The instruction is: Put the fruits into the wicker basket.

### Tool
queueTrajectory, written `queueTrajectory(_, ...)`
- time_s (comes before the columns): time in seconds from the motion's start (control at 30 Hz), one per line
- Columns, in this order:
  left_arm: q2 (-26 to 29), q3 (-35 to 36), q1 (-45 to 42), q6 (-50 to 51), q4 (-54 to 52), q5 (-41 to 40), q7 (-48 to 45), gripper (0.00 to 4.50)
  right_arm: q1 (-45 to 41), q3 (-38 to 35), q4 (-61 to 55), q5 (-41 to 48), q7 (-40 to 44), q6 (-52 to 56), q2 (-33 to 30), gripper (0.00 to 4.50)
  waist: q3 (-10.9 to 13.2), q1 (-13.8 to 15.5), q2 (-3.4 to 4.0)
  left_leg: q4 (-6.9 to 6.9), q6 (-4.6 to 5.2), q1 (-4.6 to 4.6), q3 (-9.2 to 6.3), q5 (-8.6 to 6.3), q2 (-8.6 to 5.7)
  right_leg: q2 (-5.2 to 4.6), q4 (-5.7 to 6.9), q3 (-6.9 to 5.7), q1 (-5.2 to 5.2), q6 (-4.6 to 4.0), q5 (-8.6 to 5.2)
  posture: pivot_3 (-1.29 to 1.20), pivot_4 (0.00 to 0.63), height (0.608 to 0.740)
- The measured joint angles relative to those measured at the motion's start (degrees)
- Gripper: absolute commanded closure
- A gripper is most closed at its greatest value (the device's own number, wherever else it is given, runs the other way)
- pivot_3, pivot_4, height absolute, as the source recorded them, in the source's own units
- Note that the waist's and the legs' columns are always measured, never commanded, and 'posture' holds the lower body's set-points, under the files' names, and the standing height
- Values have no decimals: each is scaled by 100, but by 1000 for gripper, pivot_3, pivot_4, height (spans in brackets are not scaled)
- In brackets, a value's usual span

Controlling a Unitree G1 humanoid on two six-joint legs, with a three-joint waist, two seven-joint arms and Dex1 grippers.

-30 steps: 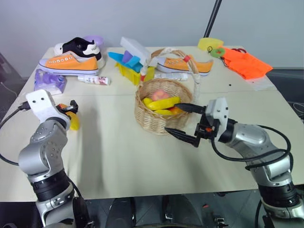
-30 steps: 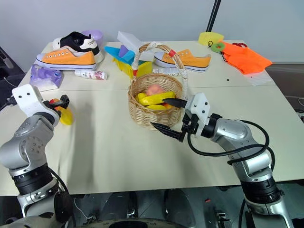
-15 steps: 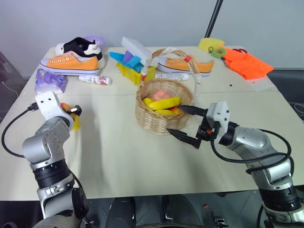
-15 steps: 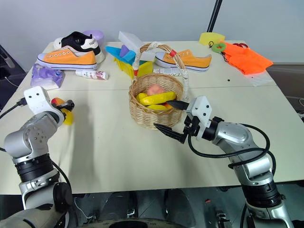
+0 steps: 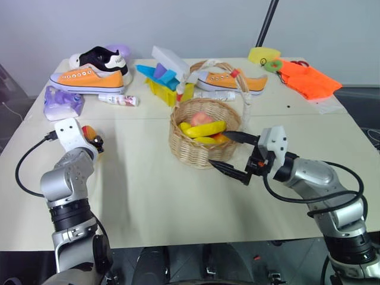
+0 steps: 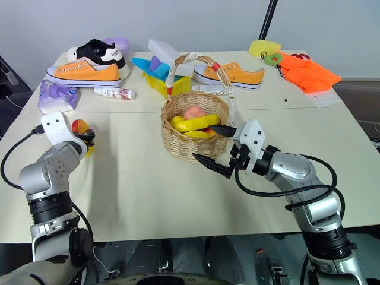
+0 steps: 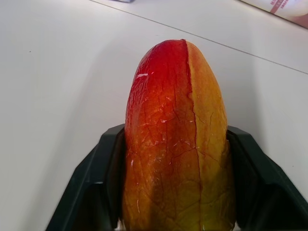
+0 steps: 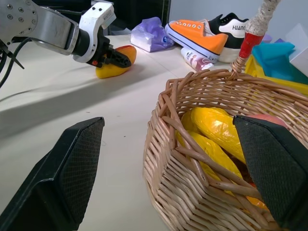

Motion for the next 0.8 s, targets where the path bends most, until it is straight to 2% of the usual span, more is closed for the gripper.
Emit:
queueTrajectory(0.17,14,5,30,-43,-117,-45,-110,2275,-60,0,0,-19,-4,0,0,0,1,-2,-1,0,0,0,0,0,0,0,0,0,0,0,0,0,150,740)
queueTrajectory(0.27,338,-185,285,-154,-723,-60,-483,2275,-106,-19,0,-19,-45,-1,9,0,1,-14,-2,-3,-1,-1,1,0,3,0,0,0,-3,0,0,0,150,740)
queueTrajectory(0.37,866,-387,683,-463,-1624,-415,-1473,2275,-105,-214,3,76,-143,14,49,0,2,-18,1,-5,-3,-1,5,0,9,-1,1,1,-7,-2,-1,0,150,740)
queueTrajectory(0.47,939,-453,595,-377,-2168,-1210,-2303,2275,-178,-285,7,143,-205,8,150,0,1,31,3,2,-4,0,2,1,6,-6,1,0,2,-3,-1,0,150,740)
queueTrajectory(0.57,1031,-948,231,-394,-2113,-1457,-2874,2275,-234,-275,57,107,-257,-12,243,0,1,49,3,6,-3,0,2,1,-5,-5,0,2,3,-4,-1,0,150,740)
queueTrajectory(0.7,1153,-2212,-201,-671,-1945,-1386,-3658,2275,-380,-247,140,11,-305,-46,277,0,1,74,4,0,-2,0,3,0,-7,0,0,4,0,-2,-1,0,150,740)
queueTrajectory(0.8,864,-2747,-602,-955,-1226,-1133,-3792,2275,-366,-253,146,-17,-306,-59,264,0,3,102,4,1,-1,-4,4,1,-4,9,0,2,-4,-2,-1,0,150,740)
